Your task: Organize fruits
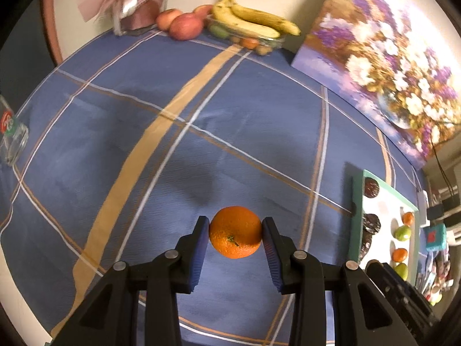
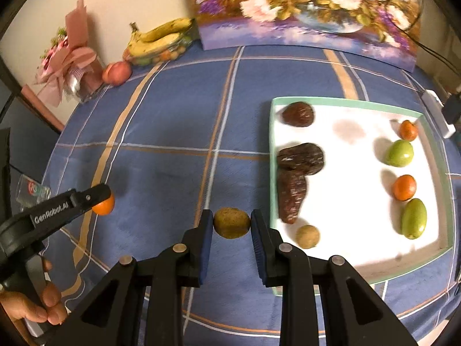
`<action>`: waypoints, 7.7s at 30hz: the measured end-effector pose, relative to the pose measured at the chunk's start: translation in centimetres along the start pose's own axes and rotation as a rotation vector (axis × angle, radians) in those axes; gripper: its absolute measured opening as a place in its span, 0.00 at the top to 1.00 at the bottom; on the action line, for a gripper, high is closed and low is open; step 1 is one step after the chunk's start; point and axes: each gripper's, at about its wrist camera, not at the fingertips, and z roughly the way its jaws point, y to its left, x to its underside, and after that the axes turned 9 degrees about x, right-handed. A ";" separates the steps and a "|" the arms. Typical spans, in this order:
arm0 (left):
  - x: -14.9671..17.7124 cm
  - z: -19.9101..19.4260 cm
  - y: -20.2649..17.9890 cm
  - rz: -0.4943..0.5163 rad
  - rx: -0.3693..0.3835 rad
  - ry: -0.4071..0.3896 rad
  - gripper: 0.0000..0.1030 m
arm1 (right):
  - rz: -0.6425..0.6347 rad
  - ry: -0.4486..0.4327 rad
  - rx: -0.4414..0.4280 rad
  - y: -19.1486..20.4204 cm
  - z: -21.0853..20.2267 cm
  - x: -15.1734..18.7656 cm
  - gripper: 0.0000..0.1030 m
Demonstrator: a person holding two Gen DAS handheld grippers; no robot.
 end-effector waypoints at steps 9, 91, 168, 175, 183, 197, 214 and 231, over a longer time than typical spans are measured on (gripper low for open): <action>0.7 0.7 -3.1 0.060 0.034 0.030 0.61 | 0.163 0.022 0.035 -5.9 -0.1 -0.4 0.73; 9.2 4.9 -17.6 0.601 0.203 0.262 0.58 | 0.360 0.181 0.190 -16.7 2.2 3.1 0.72; 6.4 -4.6 -9.0 0.390 -0.135 -0.074 0.00 | 0.120 -0.180 0.264 -8.8 -6.6 5.3 0.12; 6.4 -4.4 -8.9 0.391 -0.137 -0.061 0.00 | 0.120 -0.180 0.264 -8.8 -6.6 5.3 0.12; 6.4 -4.4 -9.0 0.400 -0.136 -0.055 0.00 | 0.116 -0.176 0.263 -8.8 -6.4 5.5 0.12; 6.4 -4.3 -9.0 0.404 -0.132 -0.050 0.00 | 0.115 -0.173 0.262 -8.8 -6.3 5.4 0.12; 6.4 -4.3 -9.0 0.410 -0.124 -0.043 0.00 | 0.115 -0.170 0.262 -8.8 -6.3 5.5 0.12; 6.4 -4.1 -8.8 0.403 -0.132 -0.036 0.00 | 0.117 -0.165 0.261 -9.0 -6.1 5.6 0.12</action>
